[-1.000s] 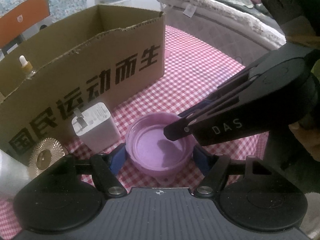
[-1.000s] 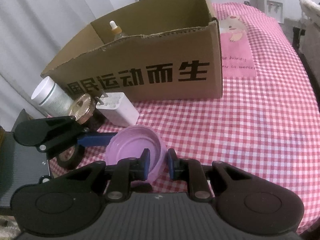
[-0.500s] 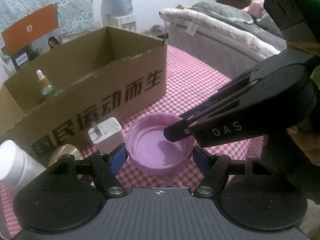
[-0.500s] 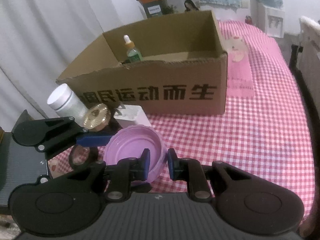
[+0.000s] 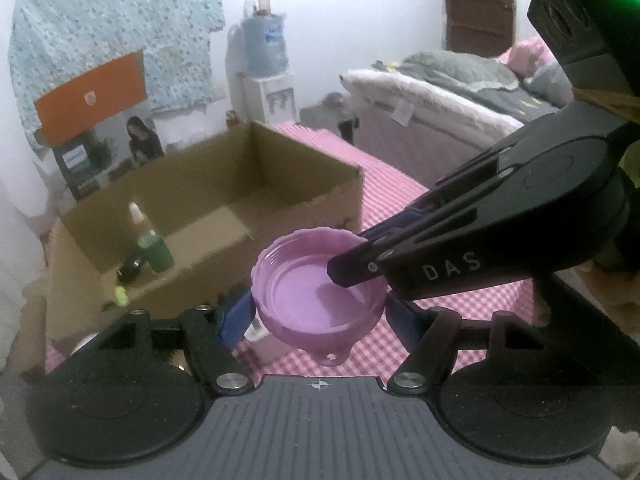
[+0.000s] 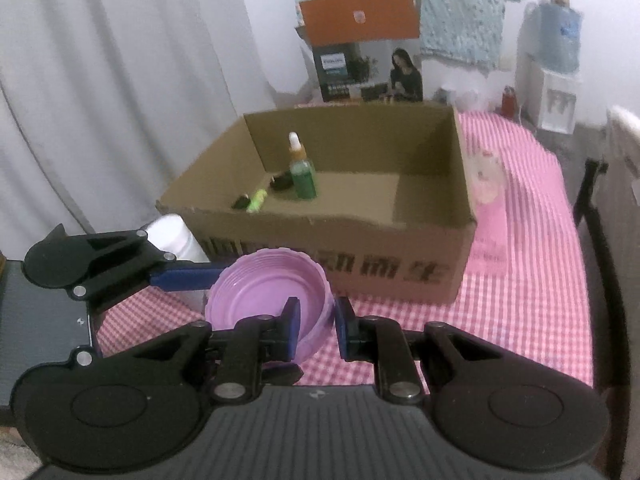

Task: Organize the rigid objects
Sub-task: 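Lower the pink lid into the box and open the right gripper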

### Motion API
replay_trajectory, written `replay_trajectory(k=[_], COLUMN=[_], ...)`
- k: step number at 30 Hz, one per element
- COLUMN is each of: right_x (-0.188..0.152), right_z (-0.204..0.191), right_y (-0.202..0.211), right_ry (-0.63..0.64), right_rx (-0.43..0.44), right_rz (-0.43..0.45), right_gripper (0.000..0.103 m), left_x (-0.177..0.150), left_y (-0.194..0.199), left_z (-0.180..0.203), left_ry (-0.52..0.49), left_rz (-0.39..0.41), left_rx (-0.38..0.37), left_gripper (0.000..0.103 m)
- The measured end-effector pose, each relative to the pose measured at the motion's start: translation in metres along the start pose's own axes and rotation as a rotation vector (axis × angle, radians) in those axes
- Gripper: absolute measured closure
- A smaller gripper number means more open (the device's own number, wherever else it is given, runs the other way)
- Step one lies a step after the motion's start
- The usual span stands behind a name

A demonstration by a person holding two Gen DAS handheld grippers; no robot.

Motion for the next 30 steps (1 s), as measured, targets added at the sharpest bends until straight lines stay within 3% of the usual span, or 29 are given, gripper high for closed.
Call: replay_trajectory(k=[12,30], right_x=[0.05,0.095], right_z=[0.006,0.036], right_y=[-0.008,-0.066], right_ry=[0.044,0.089], right_rx=[0.017,0.065], right_rz=[0.011,-0.07], right_gripper=[0.083,0.083], left_x=[0.034,0.065], left_y=[-0.004,-0.049], left_z=[-0.023,-0.051], left_ry=[0.025,0.089], left_rz=[0.039,0.005], left_rx=[0.031,0.075], left_gripper=[0.031,0.031])
Point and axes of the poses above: each gripper's, at about its wrist camera, not at the fingertips, and y roughly against the way its jaws point, z to its right, x to its top, the point moved 8 cm from there along -y, roughly the way its jaws point, and after that the axes turned 11 degrees about y, right-handed, at the moved point
